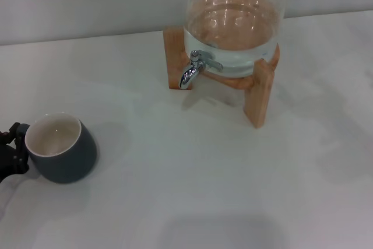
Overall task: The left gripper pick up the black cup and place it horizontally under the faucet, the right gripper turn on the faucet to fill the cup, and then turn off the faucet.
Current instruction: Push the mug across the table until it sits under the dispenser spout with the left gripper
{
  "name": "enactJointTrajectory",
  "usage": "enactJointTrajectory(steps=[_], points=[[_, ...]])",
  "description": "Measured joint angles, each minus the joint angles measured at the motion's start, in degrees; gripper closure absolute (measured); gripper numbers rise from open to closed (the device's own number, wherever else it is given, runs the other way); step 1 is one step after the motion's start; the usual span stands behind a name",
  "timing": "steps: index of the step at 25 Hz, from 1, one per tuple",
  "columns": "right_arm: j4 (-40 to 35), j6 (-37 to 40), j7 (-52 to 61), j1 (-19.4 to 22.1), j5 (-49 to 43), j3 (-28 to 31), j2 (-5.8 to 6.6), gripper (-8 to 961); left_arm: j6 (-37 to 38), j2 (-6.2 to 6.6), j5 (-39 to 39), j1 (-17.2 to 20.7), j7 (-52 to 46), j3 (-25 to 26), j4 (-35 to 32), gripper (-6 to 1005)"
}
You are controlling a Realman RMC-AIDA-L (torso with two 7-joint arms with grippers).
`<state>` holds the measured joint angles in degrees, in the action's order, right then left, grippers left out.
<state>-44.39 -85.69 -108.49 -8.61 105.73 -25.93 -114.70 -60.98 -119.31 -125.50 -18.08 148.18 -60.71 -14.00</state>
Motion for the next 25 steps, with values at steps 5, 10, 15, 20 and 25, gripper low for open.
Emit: enactJointTrajectory(steps=[5,10,15,20,25], points=[[0.00,-0.01,0.02,0.04,0.00,0.00,0.00,263,0.00,0.10,0.95,-0.07,-0.90,-0.09,-0.20,873],[-0.06,-0.18,0.10,0.08,0.00,0.00,0.00,263,-0.37,0.12,1.50,-0.18,-1.41,-0.11,-0.37,874],[-0.05,-0.54,0.15,0.16,0.00,0.03,0.00,263,-1.56,0.06,1.51,-1.13,-1.98,-0.11,-0.61,874],[-0.03,-0.93,0.16,0.22,0.00,0.08,0.00,263,-1.43,0.03,1.52,-3.17,-3.21,-0.13,-0.61,873],[-0.01,-1.38,0.19,0.27,0.00,0.09,0.00,263,-0.76,0.02,1.52,-5.00,-4.79,-1.20,-0.43,874]])
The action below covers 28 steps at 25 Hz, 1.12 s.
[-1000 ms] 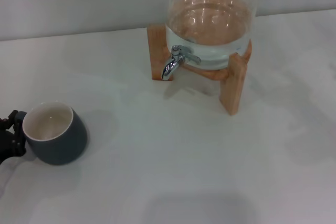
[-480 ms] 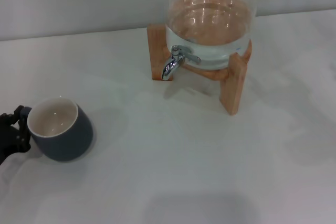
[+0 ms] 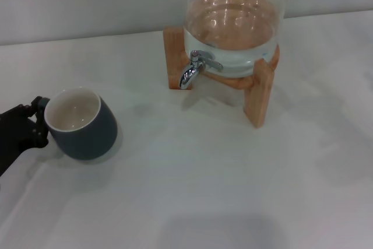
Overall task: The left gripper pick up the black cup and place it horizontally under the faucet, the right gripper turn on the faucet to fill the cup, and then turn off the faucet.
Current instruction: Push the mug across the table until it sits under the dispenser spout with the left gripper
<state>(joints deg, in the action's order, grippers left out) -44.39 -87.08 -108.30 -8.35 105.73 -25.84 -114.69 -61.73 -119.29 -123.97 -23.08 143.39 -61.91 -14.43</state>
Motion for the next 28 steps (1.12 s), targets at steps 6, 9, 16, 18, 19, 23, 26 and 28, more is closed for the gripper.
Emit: enactJointTrajectory(steps=[6,9,16,18,19,23,26,28], points=[[0.01,-0.23,0.06,0.00,0.00,-0.07,0.00,263,0.50,0.03,0.09,-2.08,-2.76,-1.52,0.33,873],[0.04,-0.56,0.12,0.00,0.00,-0.09,0.00,263,0.88,0.03,0.14,-2.37,-3.70,-2.47,0.19,873],[0.11,-0.83,0.12,0.00,0.00,-0.09,0.00,263,4.02,0.15,3.45,-5.39,-10.29,-4.71,-0.93,874],[0.11,-0.84,0.12,-0.01,0.00,-0.12,0.00,263,4.95,0.10,4.52,-6.37,-11.40,-4.73,-0.93,874],[0.11,-0.84,0.11,0.00,0.00,-0.18,0.00,263,5.40,0.08,4.94,-6.81,-11.67,-4.74,-0.93,873],[0.48,-0.90,-0.07,-0.06,0.00,-0.49,0.00,263,6.92,-0.05,6.01,-8.41,-12.60,-5.00,-0.77,872],[0.60,-1.02,-0.21,-0.09,0.00,-0.78,0.00,263,8.31,-0.07,6.12,-9.59,-13.51,-6.52,-0.70,871],[0.61,-1.38,-0.22,-0.09,0.00,-0.82,-0.02,263,9.12,-0.09,6.12,-10.22,-14.31,-7.62,-0.80,871]])
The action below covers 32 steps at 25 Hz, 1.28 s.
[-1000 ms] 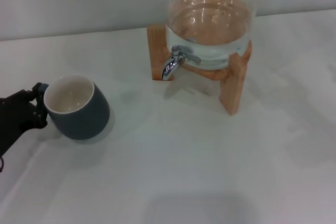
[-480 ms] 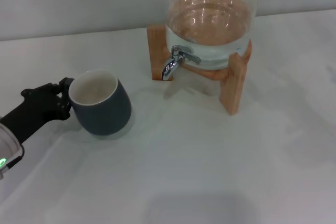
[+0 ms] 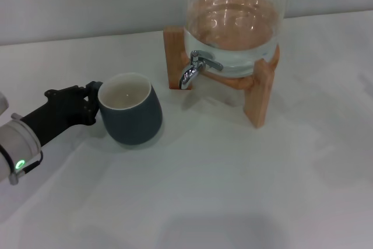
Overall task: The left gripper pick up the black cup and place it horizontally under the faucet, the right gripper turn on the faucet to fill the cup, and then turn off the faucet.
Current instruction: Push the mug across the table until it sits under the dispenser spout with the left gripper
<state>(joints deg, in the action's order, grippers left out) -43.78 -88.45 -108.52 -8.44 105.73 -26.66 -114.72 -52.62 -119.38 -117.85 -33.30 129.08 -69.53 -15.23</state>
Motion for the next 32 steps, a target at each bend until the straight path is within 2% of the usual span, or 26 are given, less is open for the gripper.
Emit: enactJointTrajectory(steps=[19,32], points=[[0.21,-1.03,-0.02,-0.08,0.00,-0.20,-0.07,263,5.72,-0.09,-0.04,-3.79,-6.17,-10.03,-0.52,865],[0.49,-1.19,-0.02,-0.16,0.00,-0.85,-0.07,262,5.95,-0.24,-0.22,-5.00,-7.80,-13.30,-1.39,862]])
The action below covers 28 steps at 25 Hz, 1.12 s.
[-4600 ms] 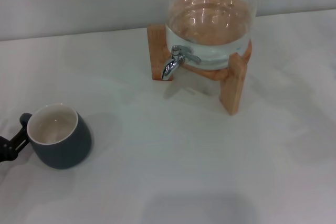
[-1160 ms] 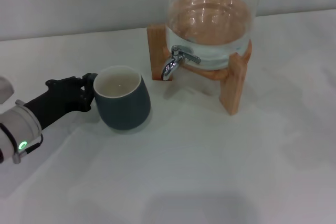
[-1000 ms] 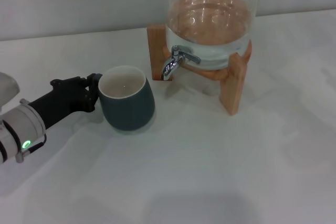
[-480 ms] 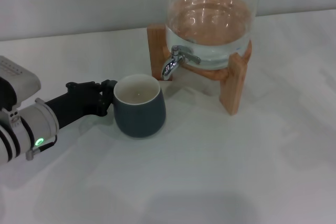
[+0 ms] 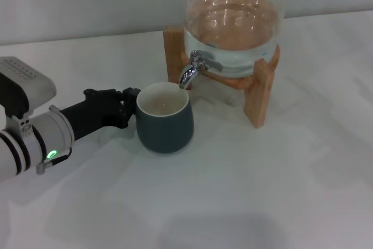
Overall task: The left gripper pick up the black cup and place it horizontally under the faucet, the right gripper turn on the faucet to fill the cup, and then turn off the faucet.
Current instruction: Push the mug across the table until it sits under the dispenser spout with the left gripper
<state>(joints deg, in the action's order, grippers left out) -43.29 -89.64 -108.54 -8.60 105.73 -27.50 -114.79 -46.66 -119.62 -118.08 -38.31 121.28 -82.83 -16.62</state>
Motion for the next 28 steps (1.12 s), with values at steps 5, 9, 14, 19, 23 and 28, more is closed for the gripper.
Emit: enactJointTrajectory(steps=[5,9,14,19,23,28], points=[[0.23,-0.18,0.00,-0.05,0.00,-0.01,0.00,262,0.84,0.01,0.08,-0.99,-1.99,-2.71,-0.16,860],[0.23,-0.23,0.00,0.08,0.00,-0.01,0.00,262,1.47,0.10,0.13,-1.45,-2.32,-3.14,-0.18,859],[0.24,-0.27,0.00,0.07,0.00,-0.01,0.00,262,3.14,0.09,0.17,-1.97,-1.95,-3.15,-0.46,857],[0.23,-0.27,0.00,0.00,0.00,-0.01,0.00,262,4.41,-0.01,0.20,-2.07,-1.69,-3.45,-1.20,856],[0.24,-0.25,-0.05,-0.07,0.00,0.00,0.00,262,5.19,-0.01,0.17,-2.11,-1.68,-4.49,-1.84,855],[0.31,-0.25,-0.38,-0.21,0.00,0.00,0.00,262,5.19,-0.06,0.01,-2.22,-1.67,-5.59,-2.63,853]])
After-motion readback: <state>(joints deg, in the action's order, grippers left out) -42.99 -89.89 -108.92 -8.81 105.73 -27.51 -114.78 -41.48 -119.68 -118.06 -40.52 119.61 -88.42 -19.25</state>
